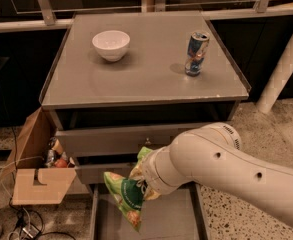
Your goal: Pick green rice chip bag from bottom drawer and place on counter
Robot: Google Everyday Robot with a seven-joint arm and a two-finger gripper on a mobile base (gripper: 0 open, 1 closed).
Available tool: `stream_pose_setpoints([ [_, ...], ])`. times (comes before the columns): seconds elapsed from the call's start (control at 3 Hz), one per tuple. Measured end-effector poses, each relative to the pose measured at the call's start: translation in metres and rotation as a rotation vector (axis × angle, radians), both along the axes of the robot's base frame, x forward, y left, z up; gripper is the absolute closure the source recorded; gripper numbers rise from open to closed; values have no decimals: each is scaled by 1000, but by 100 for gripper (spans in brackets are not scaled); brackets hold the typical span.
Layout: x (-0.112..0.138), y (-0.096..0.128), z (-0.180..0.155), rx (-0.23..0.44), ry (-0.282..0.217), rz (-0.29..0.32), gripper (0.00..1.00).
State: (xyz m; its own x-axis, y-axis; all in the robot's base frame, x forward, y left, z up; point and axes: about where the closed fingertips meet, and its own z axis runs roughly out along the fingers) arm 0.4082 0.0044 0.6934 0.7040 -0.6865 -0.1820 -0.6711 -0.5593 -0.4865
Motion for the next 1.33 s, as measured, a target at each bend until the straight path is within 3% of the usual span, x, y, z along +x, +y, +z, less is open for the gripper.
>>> stream_pose_setpoints([
  [0.33,0,1,9,-2,-19,3,100],
  [0.67,2,10,46,1,-97,24,100],
  [1.0,9,23,101,-40,-220,58,100],
  [1.33,18,29,132,-31,-318,41,100],
])
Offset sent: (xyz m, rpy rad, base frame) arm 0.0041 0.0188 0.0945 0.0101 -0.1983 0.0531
